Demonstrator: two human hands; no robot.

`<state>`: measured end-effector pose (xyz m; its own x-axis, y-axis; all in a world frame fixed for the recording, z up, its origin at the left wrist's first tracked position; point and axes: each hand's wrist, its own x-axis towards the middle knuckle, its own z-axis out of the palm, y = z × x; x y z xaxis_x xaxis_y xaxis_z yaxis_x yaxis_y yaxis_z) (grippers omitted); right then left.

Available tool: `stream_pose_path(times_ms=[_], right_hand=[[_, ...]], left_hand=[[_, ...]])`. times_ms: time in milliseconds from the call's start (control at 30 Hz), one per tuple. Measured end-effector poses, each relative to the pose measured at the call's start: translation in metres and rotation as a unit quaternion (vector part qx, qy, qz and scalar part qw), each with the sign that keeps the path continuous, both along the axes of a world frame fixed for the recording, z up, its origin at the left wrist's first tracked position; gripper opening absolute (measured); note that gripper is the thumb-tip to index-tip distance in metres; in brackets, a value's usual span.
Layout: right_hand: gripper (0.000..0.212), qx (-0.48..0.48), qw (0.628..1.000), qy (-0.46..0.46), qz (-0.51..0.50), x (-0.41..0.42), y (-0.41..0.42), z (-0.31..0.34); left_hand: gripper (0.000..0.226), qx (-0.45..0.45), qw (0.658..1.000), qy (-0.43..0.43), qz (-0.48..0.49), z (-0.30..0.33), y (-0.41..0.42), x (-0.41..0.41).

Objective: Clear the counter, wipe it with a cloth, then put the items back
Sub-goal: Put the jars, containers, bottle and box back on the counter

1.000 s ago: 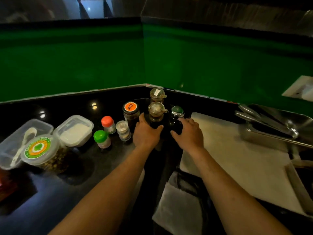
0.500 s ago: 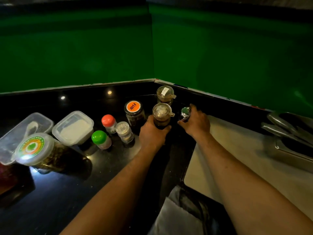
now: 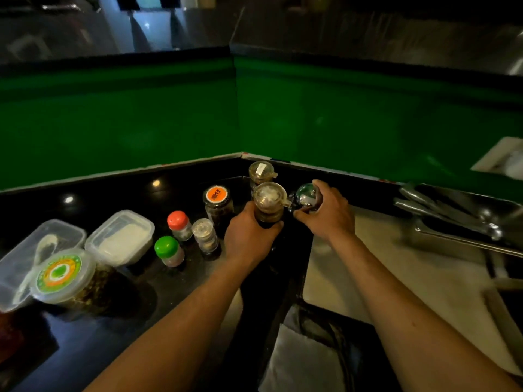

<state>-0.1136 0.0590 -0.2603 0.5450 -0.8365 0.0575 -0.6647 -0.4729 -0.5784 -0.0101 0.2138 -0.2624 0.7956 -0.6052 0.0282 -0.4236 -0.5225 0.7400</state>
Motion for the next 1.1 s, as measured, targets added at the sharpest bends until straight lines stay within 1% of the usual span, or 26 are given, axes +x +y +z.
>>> stream_pose_path(times_ms=[167,267,400,533,600,700,800,933,1100], right_hand=[[0.087,-0.034,0.998,-0.044,-0.024,-0.035,0.006,0.075],[0.086,-0.070,0.996,-0.051,-0.034,-0.053,0.009,0.126],[0.085,-0.115,0.989,-0.079,-0.055,-0.073,0.002,0.190],[0.094,-0.144,0.980,-0.111,-0.081,-0.081,-0.021,0.245],[0.093,-0.151,0.978,-0.111,-0.093,-0.080,-0.037,0.267],[0.091,-0.156,0.977,-0.101,-0.107,-0.073,-0.066,0.287],[0.090,-0.153,0.977,-0.097,-0.112,-0.061,-0.098,0.292],[0.090,-0.149,0.975,-0.092,-0.138,-0.043,-0.143,0.284],[0.095,-0.115,0.967,-0.130,-0.185,-0.029,-0.189,0.266]], left_hand=[[0.058,-0.052,0.996,-0.047,-0.059,0.075,-0.011,-0.006],[0.050,-0.078,0.989,-0.083,-0.089,0.127,-0.026,-0.009],[0.051,-0.113,0.982,-0.115,-0.102,0.196,-0.049,-0.013],[0.052,-0.135,0.974,-0.136,-0.120,0.257,-0.077,-0.015],[0.054,-0.138,0.972,-0.148,-0.121,0.280,-0.092,-0.016],[0.053,-0.141,0.973,-0.147,-0.109,0.300,-0.120,-0.017],[0.049,-0.134,0.977,-0.140,-0.091,0.307,-0.151,-0.013],[0.049,-0.121,0.979,-0.147,-0.076,0.302,-0.197,-0.002],[0.049,-0.111,0.980,-0.154,-0.062,0.289,-0.247,0.012]])
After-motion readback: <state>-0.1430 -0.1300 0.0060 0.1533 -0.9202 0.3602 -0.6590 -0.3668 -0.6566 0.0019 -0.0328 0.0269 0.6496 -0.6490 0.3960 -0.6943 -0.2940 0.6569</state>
